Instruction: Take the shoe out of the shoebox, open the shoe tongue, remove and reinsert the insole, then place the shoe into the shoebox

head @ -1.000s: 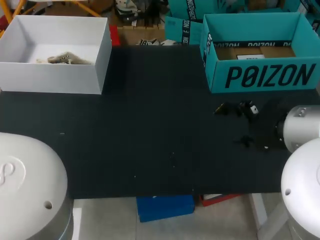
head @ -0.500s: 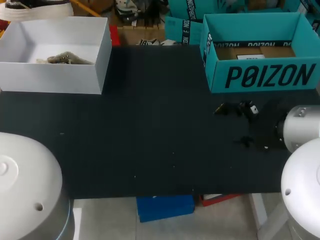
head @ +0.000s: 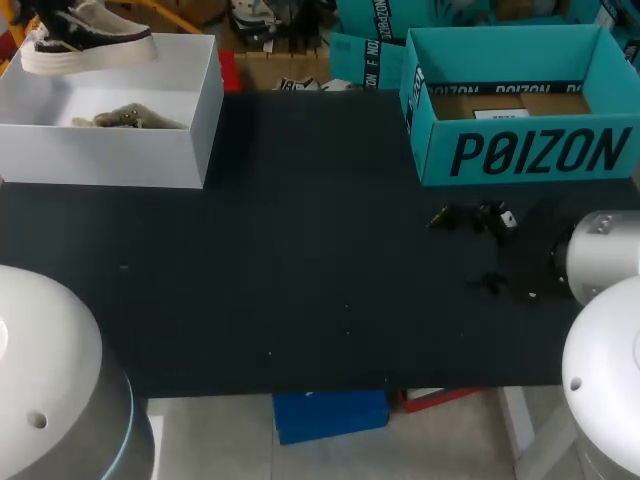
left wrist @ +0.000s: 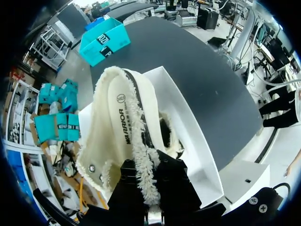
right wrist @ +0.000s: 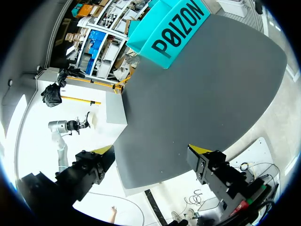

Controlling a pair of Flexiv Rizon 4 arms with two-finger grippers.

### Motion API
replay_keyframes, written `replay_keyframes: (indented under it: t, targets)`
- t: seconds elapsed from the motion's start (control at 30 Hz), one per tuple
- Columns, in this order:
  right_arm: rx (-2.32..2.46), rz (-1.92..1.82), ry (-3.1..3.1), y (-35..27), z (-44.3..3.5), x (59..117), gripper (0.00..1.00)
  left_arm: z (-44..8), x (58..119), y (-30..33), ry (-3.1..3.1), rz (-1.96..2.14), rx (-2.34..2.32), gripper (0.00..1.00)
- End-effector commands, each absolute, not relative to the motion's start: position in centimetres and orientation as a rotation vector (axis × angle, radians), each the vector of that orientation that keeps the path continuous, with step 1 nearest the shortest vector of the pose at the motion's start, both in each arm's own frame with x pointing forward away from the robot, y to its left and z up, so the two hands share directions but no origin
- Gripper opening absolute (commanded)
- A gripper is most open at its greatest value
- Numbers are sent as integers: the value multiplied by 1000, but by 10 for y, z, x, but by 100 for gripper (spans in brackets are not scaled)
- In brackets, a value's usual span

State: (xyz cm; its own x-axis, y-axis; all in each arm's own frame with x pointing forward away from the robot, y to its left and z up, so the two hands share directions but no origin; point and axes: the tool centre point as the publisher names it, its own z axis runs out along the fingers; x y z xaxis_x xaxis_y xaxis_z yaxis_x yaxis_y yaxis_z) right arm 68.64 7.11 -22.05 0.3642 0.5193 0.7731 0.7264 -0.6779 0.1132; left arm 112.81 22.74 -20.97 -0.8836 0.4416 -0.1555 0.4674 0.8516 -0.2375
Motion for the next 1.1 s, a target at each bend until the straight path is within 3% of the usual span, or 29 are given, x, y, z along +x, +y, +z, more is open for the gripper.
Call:
replay_keyframes:
  t: [0.03, 0.83, 1.1]
  targets:
    - [-2307, -1149, -1117, 62, -222, 680, 100, -210, 1137, 229, 2939, -422, 730, 0]
    - [-2307, -1149, -1117, 62, -222, 680, 100, -218, 1170, 217, 2932, -331, 656, 0]
    - [-2307, -1149, -1117, 62, -222, 680, 100, -251, 1177, 214, 2942, -266, 572, 0]
